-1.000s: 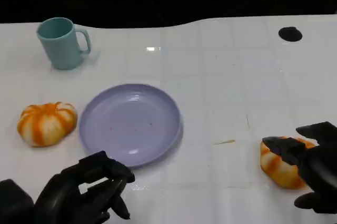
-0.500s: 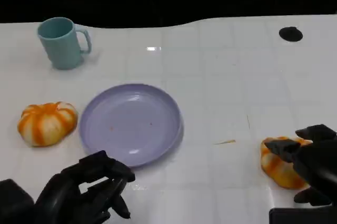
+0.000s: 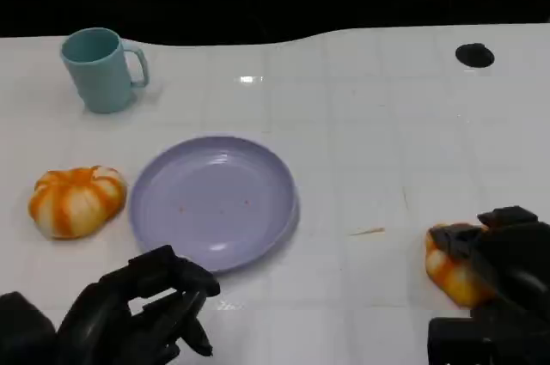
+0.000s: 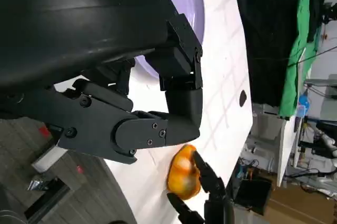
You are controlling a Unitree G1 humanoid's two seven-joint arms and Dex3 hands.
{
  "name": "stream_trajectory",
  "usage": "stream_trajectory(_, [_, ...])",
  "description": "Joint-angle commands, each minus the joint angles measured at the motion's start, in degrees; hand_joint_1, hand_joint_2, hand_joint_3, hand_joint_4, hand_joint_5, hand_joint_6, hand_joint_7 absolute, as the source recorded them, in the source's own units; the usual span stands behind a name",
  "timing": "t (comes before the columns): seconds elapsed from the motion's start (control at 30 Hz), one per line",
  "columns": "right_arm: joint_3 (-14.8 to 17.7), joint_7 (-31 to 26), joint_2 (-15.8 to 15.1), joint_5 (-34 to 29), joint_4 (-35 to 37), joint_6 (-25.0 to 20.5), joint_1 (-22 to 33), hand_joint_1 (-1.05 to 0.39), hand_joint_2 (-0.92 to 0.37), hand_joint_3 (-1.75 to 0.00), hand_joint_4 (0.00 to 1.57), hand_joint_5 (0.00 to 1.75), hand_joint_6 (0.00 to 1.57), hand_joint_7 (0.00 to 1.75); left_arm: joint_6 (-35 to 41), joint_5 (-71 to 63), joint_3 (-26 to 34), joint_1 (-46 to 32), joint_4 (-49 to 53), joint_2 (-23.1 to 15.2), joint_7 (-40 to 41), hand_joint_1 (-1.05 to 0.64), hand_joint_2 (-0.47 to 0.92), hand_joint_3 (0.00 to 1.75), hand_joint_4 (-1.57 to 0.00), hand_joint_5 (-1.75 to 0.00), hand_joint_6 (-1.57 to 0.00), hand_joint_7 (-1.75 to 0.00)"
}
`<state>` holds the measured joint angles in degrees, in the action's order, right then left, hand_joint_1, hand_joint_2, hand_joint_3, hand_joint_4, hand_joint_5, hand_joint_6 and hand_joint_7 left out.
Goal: Grasp the bread from the table and place it into the plate.
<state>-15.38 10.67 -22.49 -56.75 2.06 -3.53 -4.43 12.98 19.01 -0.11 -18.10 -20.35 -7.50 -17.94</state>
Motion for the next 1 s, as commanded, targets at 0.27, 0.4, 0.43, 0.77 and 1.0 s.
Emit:
stream_trajectory(0.27, [-0.60,-15.15,-0.81,4.33,11.31,4.83,-3.33,-0.23,-0.91,0.00,1.01,0.49,1.08,0.08,-0.03,-0.80,0.24,-0.54,-0.94,-0.45,0.62,-0.45,0.92,0.41,-0.69,-1.63,-0.71,-1.21])
stream_trajectory(0.4, [0.40,-23.51,-0.32,7.89,14.47,9.68,-3.49,-0.13,-0.92,-0.02,0.94,1.21,1.30,0.08,-0.07,-0.26,0.49,-0.47,-0.74,-0.38,0.25,-0.45,0.92,0.42,-0.69,-1.62,-0.71,-1.21])
stream_trajectory(0.43, [0.41,-25.15,-0.46,8.52,15.24,11.01,-3.66,-0.11,-0.92,-0.05,0.91,1.38,1.33,0.10,-0.25,-0.26,0.48,-0.45,-0.65,-0.40,0.13,-0.45,0.92,0.42,-0.69,-1.62,-0.72,-1.21])
stream_trajectory(0.77, [0.27,-35.09,-0.88,10.60,20.43,17.81,-5.04,-0.07,-0.41,-1.01,0.92,1.75,0.83,1.54,-1.86,-1.70,-0.15,-0.46,-0.41,-0.41,-0.07,-0.46,0.92,0.41,-0.70,-1.61,-0.73,-1.20])
stream_trajectory(1.0, [0.86,-36.74,-1.26,12.54,19.27,20.07,-4.39,-0.03,-0.33,-1.19,0.95,1.75,0.85,1.51,-1.02,-0.78,-0.33,-1.33,-1.31,0.19,-0.10,-0.45,0.92,0.42,-0.70,-1.61,-0.72,-1.20])
